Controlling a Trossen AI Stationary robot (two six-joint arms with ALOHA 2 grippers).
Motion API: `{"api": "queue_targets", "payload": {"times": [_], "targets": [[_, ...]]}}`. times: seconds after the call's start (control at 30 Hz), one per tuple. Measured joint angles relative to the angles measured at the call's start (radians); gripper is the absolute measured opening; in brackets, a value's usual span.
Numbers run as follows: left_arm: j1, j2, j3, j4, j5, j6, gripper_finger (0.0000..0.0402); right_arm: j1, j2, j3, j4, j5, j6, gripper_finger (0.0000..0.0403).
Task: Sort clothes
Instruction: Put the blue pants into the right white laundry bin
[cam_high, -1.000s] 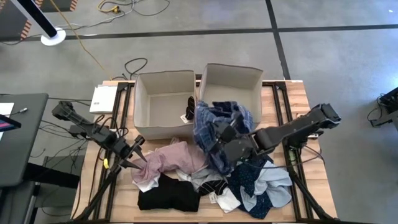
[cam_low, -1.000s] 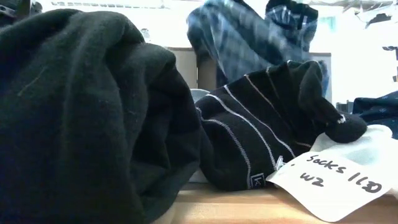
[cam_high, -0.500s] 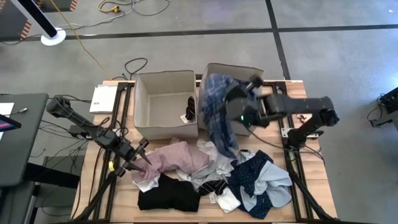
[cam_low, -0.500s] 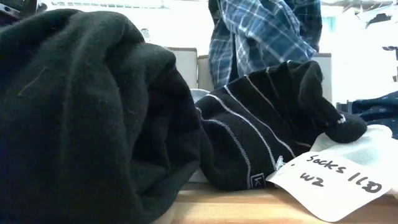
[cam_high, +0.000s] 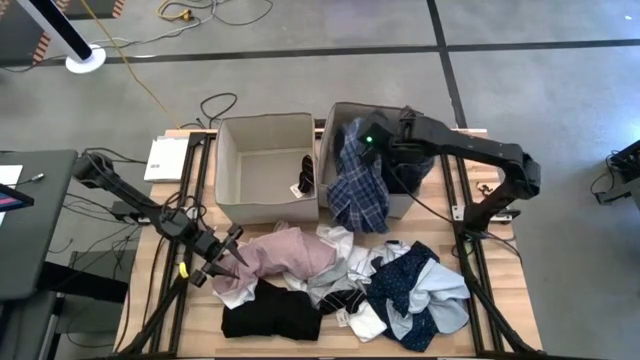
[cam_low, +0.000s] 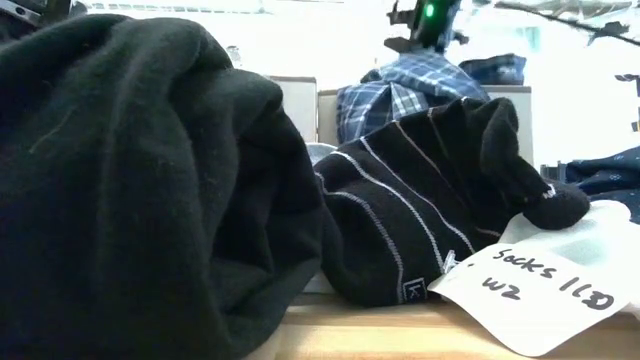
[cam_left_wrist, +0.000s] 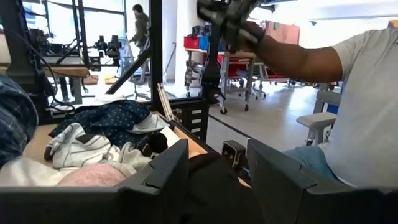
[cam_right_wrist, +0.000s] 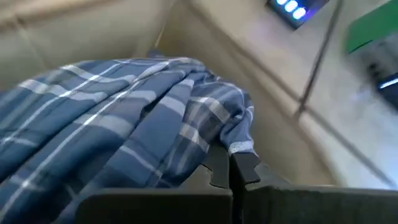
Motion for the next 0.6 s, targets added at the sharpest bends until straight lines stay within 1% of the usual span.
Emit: {"api": "queue_targets", "payload": {"times": [0.2, 0.37, 0.47, 0.6], "targets": [[0.0, 0.057, 0.0, 0.03, -0.008, -0.017, 0.0158, -0.073, 0.0, -0.257, 0.262, -0.204, -0.02, 0.0], [0.0, 0.091, 0.0, 0.032, -0.037, -0.036, 0.0158, -0.126, 0.0, -0.428, 0.408, -0.335, -0.016, 0.0], [0.0, 0.106, 0.0, 0.039, -0.037, -0.037, 0.0157, -0.149, 0.0, -0.488, 0.449, -0.409, 0.0, 0.0002], [0.0, 0.121, 0.0, 0.067, -0.058, -0.031, 0.0158, -0.153, 0.0, -0.508, 0.467, -0.438, 0.001, 0.0022]]}}
